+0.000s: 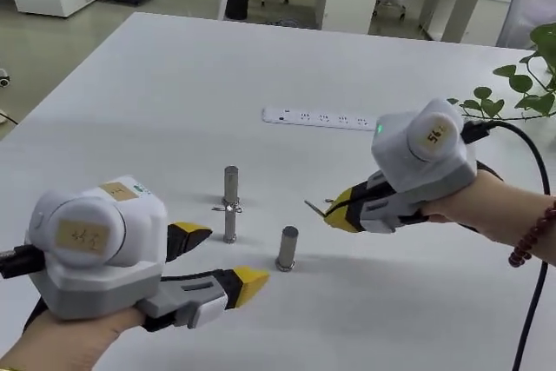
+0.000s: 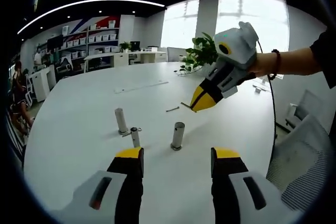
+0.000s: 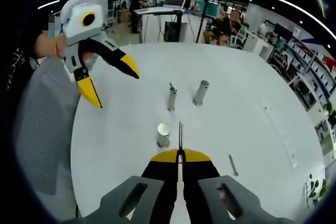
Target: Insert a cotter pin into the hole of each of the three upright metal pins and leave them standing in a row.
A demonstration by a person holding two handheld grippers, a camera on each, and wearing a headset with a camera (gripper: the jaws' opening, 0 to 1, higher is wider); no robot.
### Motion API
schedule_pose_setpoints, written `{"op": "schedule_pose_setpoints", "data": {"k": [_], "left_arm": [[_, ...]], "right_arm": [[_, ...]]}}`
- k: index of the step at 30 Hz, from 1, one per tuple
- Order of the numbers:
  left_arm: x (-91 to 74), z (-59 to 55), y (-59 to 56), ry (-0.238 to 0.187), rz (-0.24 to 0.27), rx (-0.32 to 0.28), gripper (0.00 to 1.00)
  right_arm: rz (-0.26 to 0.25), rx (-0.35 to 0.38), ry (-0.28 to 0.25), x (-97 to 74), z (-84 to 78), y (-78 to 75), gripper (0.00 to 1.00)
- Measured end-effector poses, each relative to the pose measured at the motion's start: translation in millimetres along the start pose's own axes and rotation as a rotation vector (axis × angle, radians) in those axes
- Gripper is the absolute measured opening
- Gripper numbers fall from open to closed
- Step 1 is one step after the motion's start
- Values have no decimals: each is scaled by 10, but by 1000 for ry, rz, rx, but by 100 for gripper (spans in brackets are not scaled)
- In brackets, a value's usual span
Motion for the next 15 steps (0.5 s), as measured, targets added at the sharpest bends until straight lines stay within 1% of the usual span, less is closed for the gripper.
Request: {"op": "schedule_pose_setpoints", "data": {"k": [4, 5, 9, 15], "left_arm": [[11, 22, -21, -3, -13, -1, 44], [14, 28, -25, -4, -15, 1, 42], [30, 38, -35, 3, -28, -5, 40], [52, 41, -64, 7, -52, -33, 34]], "right_arm": [[18, -22, -11, 6, 34, 81, 0], [26, -36, -12, 11, 45, 107, 0], [43, -58, -18, 16, 75, 181, 0], [82, -91, -30, 38, 121, 292, 0]]}}
Point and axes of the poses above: the centre of the closed fingertips' face, and the gripper's own axes: x roughly forward along the fingers, y roughly to its left, z roughly out of its top, the point moved 9 cm from there along -x, roughly backward along the fingers
